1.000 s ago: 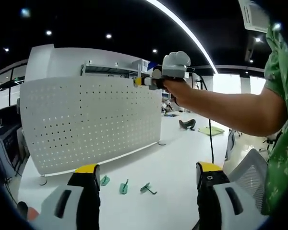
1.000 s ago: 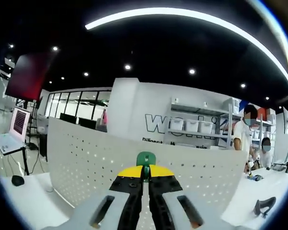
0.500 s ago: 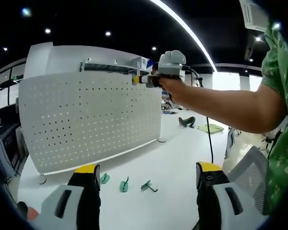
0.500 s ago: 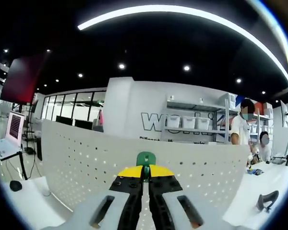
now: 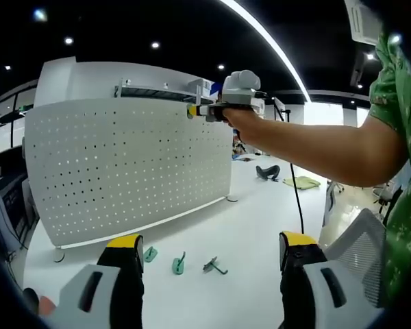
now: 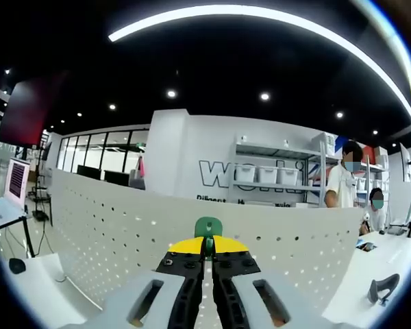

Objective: Insert the hook assembly into the mounting plate slot until the hook locks in place.

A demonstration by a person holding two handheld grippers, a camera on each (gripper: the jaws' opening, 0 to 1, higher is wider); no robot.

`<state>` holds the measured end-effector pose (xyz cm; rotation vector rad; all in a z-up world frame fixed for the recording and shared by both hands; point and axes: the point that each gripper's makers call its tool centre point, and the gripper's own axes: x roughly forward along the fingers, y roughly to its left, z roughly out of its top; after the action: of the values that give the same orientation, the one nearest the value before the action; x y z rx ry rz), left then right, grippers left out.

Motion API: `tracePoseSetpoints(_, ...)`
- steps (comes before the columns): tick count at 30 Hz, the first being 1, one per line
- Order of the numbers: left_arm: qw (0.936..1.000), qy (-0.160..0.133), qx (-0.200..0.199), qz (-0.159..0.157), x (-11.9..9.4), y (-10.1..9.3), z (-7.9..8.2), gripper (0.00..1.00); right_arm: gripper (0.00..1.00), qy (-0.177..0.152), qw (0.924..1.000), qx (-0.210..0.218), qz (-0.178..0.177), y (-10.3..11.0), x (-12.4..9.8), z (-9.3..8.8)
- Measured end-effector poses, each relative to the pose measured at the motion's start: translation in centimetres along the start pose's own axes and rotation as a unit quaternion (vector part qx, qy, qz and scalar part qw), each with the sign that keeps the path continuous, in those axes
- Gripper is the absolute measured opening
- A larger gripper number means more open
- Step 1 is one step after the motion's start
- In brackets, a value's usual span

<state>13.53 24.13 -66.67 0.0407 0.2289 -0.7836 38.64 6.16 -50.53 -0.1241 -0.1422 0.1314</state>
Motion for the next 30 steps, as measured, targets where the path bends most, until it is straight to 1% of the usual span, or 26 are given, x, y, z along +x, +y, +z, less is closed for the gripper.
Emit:
tracePoseSetpoints(5,1.0,0.005,-0.001,-0.001,0.2,0.1,-0.2,0.83,0.02,0.004,1.0,0.0,-0.003,-0.1,0.4,-0.5)
tracePoseSetpoints(18,1.0,0.003,-0.005,0.0,0.6,0.5,-0.3,0.84,0.02,0.01,0.9999,-0.003,-0.005,-0.4,1.2,-1.2)
tracePoseSetpoints(30,1.0,0.006,-0.004,-0.003,0.8,0.6,-0.4,0.83,0.02,0.01,0.9999,-0.005,-0.009,-0.5,1.6,-1.4)
